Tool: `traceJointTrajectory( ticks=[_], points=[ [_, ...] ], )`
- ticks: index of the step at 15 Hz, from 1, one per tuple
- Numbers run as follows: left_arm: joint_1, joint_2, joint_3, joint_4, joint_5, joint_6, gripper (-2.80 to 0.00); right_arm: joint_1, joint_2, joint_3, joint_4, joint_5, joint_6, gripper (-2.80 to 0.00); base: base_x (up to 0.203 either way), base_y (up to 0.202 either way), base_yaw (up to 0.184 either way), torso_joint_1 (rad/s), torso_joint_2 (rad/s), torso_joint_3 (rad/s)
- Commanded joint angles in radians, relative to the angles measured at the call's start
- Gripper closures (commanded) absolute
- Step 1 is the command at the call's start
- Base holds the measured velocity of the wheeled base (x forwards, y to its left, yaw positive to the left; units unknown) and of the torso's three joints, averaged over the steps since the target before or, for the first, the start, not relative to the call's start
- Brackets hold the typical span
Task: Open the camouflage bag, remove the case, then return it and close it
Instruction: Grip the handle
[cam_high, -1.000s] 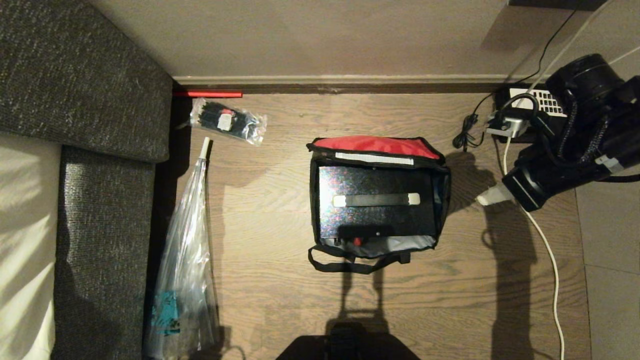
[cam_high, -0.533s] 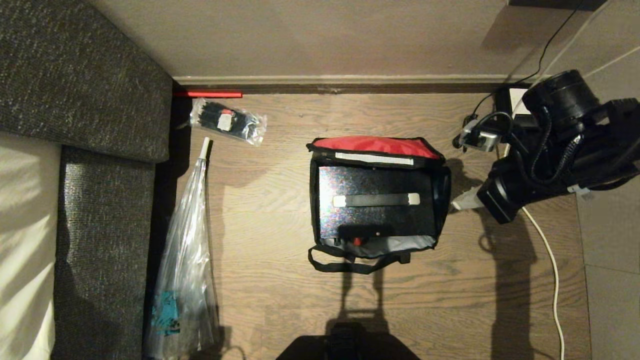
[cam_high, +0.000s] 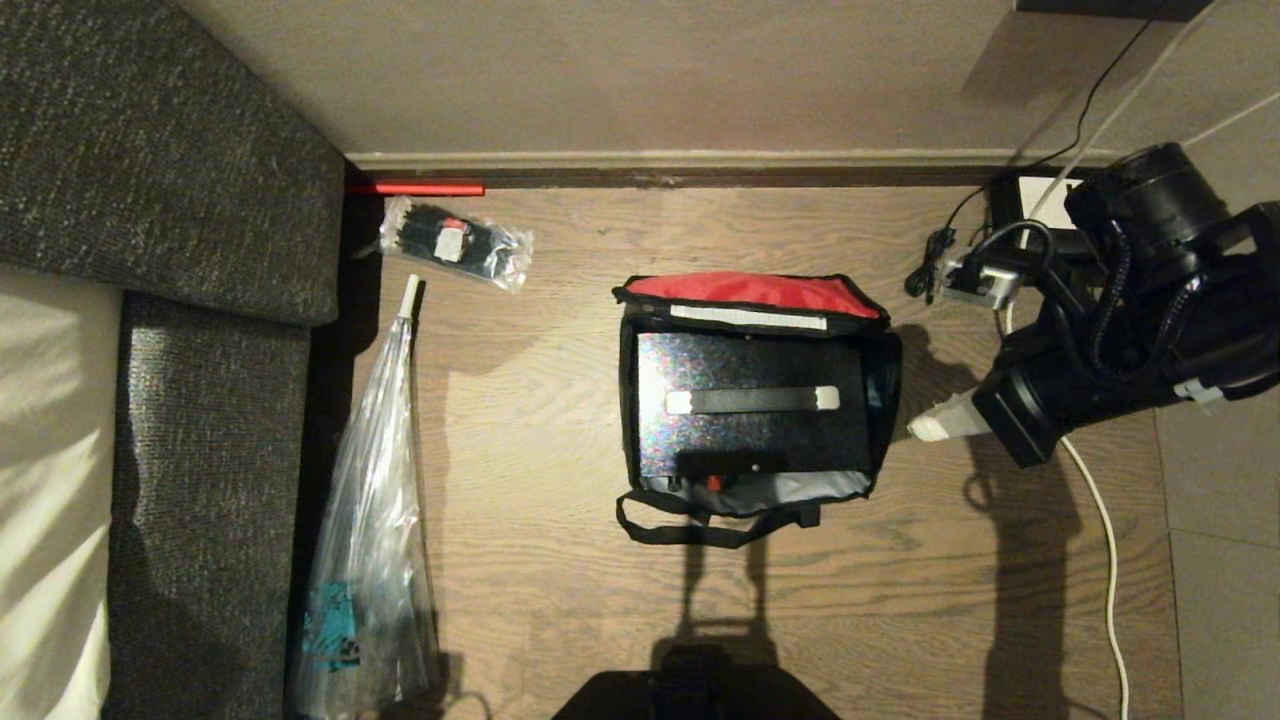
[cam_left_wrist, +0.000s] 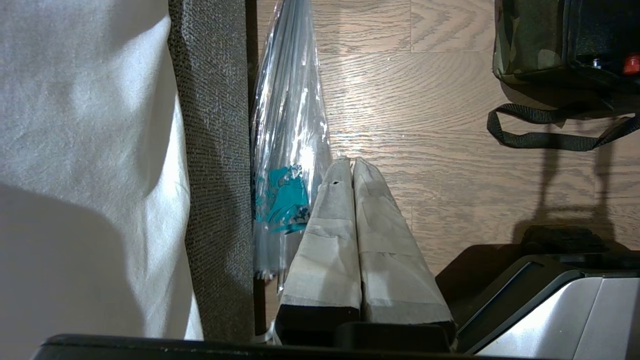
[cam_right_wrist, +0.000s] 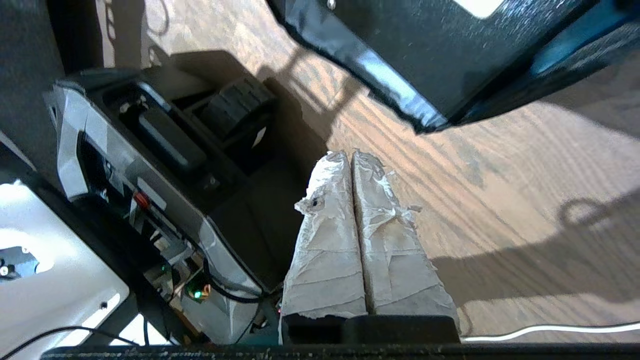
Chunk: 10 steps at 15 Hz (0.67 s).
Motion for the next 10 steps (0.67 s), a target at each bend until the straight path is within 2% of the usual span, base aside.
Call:
traceJointTrajectory(
  ticks=[1, 10],
  points=[
    [0.000, 0.002, 0.002, 0.000, 0.000, 0.001, 0.00, -0.001, 0.013, -0.025, 0.005, 0.000, -0.002, 0.00, 0.000, 0.000, 0.000, 0.000, 0.00, 0.000],
    [0.000, 0.002, 0.000, 0.000, 0.000, 0.005, 0.00, -0.001, 0.001, -0.039, 0.011, -0.017, 0.020, 0.00, 0.000, 0.000, 0.000, 0.000, 0.00, 0.000]
  ],
)
